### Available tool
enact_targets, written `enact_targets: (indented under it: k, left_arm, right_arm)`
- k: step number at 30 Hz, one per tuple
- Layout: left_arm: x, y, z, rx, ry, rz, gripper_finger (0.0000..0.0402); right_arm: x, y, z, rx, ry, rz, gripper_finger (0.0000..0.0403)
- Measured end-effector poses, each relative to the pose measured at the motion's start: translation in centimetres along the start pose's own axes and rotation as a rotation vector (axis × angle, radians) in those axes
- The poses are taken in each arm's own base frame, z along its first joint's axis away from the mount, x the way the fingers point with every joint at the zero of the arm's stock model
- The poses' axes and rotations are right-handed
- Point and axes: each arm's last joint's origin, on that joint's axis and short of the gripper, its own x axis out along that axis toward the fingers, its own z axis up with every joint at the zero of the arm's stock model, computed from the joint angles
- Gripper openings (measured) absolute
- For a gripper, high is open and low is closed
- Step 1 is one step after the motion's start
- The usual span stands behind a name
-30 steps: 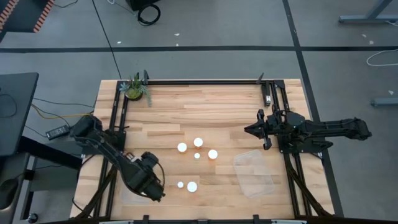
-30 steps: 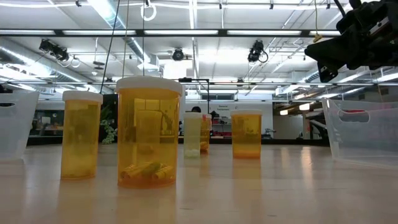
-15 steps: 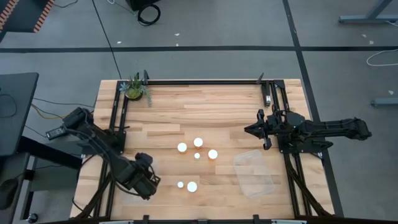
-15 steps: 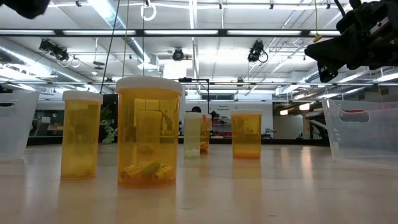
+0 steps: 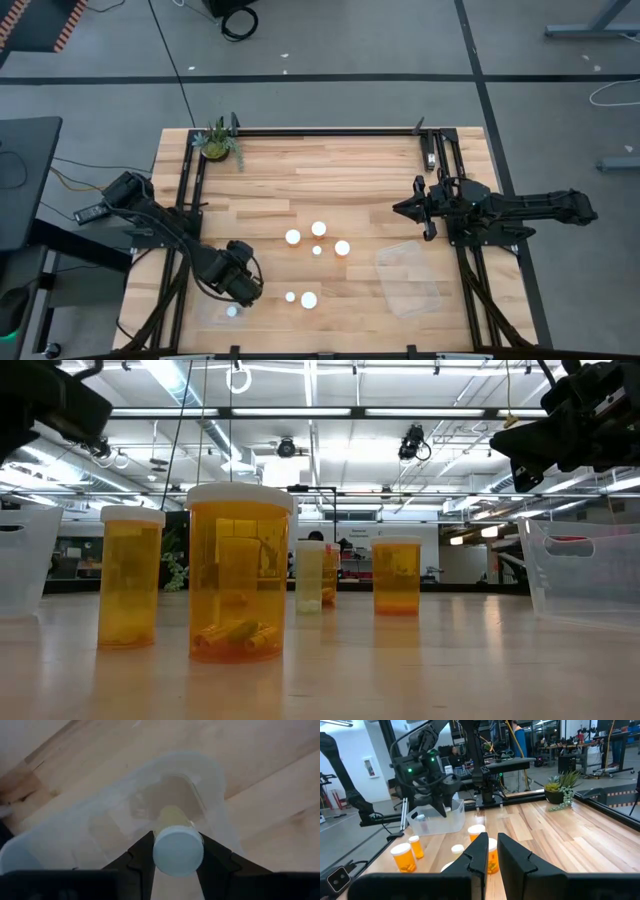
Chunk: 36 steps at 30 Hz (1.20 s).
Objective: Pick and place medicine bottles into bin by pill shape (circle, oval)
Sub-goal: Put the small yellow pill bottle into the left transparent bin, then put the small orange pill bottle into the left transparent bin
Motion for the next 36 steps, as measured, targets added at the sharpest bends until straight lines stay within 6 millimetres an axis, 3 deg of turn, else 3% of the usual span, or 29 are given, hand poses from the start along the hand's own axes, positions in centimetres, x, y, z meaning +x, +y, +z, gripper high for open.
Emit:
enact_targets:
  k: [12, 25, 30, 36]
  left_arm:
    - [0.6, -0.1, 0.2, -0.009, 0.009, -0.02, 0.0128]
    - [0.5, 0.0, 0.2, -0.006, 0.022, -0.019, 0.0205]
    - [-0.4, 0.1, 0.2, -0.007, 0.067, -0.029, 0.0214]
    - [-3.7, -0.1, 0.4, -0.015, 0.096, -0.058, 0.0211]
  right_arm:
    - [0.0, 0.0, 0.0, 0.0, -0.001, 0.0, 0.0047]
    - [0.0, 0.0, 0.0, 0.001, 0.0, 0.0, 0.0047]
    - [0.0, 0.0, 0.0, 0.001, 0.0, 0.0, 0.0047]
    - [0.0, 0.0, 0.0, 0.0, 0.0, 0.0, 0.0047]
